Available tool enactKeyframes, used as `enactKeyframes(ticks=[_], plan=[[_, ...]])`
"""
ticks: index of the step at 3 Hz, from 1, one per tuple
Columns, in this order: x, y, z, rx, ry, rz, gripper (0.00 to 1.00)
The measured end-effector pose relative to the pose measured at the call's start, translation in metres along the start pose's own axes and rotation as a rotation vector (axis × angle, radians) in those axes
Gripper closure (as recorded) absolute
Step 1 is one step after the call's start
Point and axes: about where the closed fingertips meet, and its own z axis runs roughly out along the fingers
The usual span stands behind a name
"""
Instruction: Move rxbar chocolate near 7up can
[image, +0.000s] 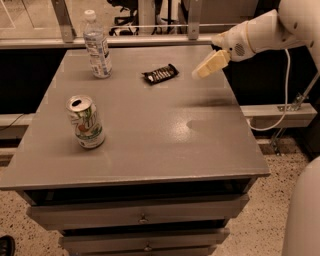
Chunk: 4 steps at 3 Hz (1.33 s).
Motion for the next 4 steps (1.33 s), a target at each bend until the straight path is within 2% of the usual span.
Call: enactKeyframes(ticks=[1,2,4], plan=[[-0.014,-0.008,0.028,0.024,-0.055,0.042,0.0],[-0.011,-0.002,0.079,0.016,-0.077,0.072,0.0],[-0.002,0.003,0.141,-0.041,-0.118,0.14,0.03]])
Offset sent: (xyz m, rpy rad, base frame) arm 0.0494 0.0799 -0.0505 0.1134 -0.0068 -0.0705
